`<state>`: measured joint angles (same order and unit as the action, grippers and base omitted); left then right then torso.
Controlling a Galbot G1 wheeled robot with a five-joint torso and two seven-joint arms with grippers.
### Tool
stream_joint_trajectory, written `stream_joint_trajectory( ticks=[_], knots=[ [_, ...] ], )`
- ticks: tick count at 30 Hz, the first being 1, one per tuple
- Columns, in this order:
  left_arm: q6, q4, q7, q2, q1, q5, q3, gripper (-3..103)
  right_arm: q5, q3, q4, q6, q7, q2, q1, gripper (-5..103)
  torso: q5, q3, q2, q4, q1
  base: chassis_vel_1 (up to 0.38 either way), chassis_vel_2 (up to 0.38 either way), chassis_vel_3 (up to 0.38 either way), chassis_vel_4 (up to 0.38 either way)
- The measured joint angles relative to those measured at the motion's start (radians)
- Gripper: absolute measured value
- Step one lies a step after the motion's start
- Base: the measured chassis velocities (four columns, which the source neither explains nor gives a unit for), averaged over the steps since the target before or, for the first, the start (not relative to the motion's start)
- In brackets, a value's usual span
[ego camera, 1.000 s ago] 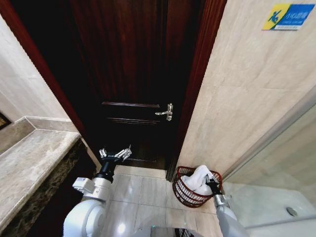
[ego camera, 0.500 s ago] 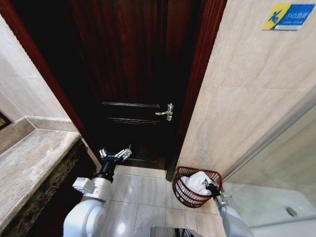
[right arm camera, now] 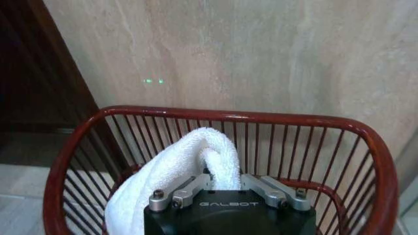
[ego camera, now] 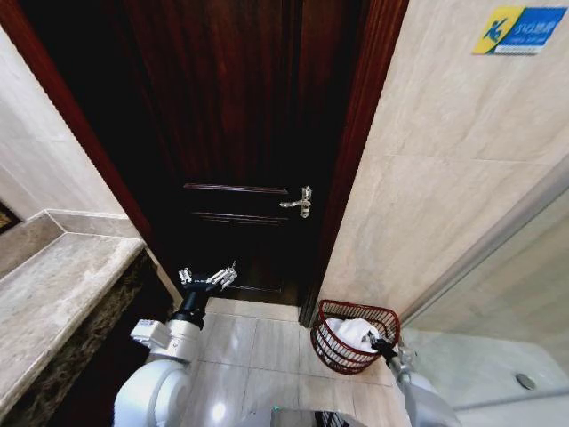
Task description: Discard the used towel into the hamper.
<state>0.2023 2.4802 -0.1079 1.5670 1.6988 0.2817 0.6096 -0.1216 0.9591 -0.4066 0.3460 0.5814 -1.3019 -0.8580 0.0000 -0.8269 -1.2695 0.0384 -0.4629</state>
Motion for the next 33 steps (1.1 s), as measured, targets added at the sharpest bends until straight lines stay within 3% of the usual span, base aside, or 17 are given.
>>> stream_joint_trajectory(
  ticks=[11,21,33],
  knots=[
    [0.0,0.0,0.0,0.0,0.0,0.0,0.0,100,-0.148,-0.007,0.069,-0.074,-0.102,-0.012,0.085,8,0.0,0.0,0.0,0.0001,0.0,0.0,0.0,0.0,0.0],
    [0.0,0.0,0.0,0.0,0.0,0.0,0.0,100,-0.137,0.004,0.122,-0.154,-0.151,-0.022,0.116,8,-0.0001,0.0,0.0,0.0,0.0,0.0,0.0,0.0,0.0],
    [0.0,0.0,0.0,0.0,0.0,0.0,0.0,100,-0.139,0.011,0.131,-0.148,-0.163,-0.027,0.112,8,0.0,0.0,0.0,0.0,0.0,0.0,0.0,0.0,0.0]
  ],
)
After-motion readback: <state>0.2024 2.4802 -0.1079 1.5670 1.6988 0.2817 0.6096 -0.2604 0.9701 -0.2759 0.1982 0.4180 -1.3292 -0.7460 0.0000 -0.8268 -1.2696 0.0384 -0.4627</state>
